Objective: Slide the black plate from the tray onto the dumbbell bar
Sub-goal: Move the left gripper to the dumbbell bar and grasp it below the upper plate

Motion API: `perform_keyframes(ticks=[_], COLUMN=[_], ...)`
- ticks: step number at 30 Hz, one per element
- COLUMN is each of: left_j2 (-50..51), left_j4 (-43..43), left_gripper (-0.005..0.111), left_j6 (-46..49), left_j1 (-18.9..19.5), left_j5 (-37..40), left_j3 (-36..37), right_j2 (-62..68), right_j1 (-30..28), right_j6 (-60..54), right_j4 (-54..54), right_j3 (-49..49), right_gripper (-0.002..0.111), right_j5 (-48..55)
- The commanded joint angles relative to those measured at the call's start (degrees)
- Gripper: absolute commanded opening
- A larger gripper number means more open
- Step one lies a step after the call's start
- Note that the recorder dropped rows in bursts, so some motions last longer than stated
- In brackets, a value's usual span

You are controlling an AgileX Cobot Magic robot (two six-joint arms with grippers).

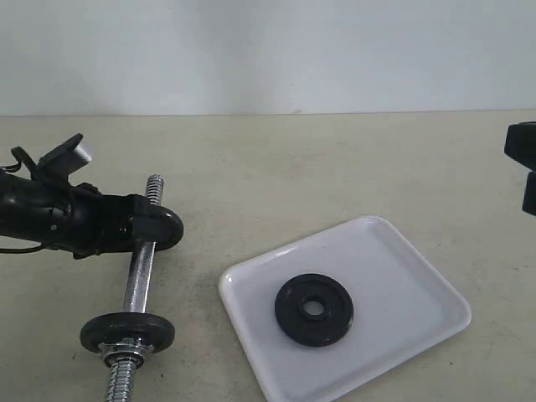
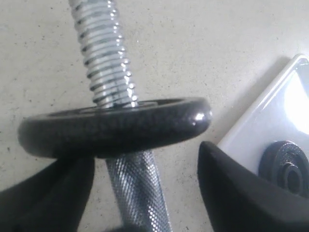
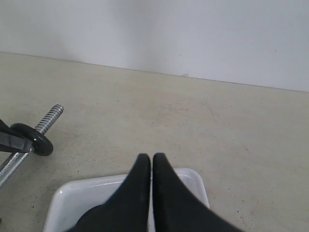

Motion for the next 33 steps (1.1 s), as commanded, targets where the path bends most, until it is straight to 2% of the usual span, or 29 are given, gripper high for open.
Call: perform_keyframes(ticks=[1, 12, 17, 20, 22, 26, 28, 33], left_j2=[0.08, 2.63, 6.07, 6.45, 6.45, 6.59, 6.59, 6.93], left_j4=[-1.74, -0.9, -1.15, -1.42, -1.42, -0.84, 0.34, 2.84], left_gripper=[0.049, 0.047, 0.057, 0.057, 0.053, 0.032, 0.025, 0.025], left_j6=[2.29, 3.18, 3.31, 3.31, 3.31, 3.03, 3.03, 3.14], left_j1=[-0.18, -0.18, -0.18, -0.18, -0.18, -0.18, -0.18, -0.18], left_j5=[0.14, 1.96, 4.79, 6.81, 8.52, 8.74, 8.74, 8.93], left_j3=[-0.26, -0.26, -1.56, -2.95, -3.83, -4.03, -4.03, -4.03], right_j2=[-0.06, -0.06, -0.06, -0.06, -0.06, -0.06, -0.06, -0.06], right_j1=[0.06, 0.06, 0.06, 0.06, 0.06, 0.06, 0.06, 0.06], right_j6=[-0.29, -0.29, -0.29, -0.44, -0.42, -0.42, -1.09, -1.19], right_j4=[0.09, 0.3, 0.3, 0.41, 0.51, 0.73, 1.31, 1.31], right_j3=[-0.36, -0.36, -0.36, -0.36, -0.36, -0.36, -0.36, -0.36], right_gripper=[0.0, 0.0, 0.0, 0.0, 0.0, 0.0, 0.0, 0.0], right_j5=[-0.51, -0.62, -0.62, -0.62, -0.62, -0.6, -0.6, -0.6])
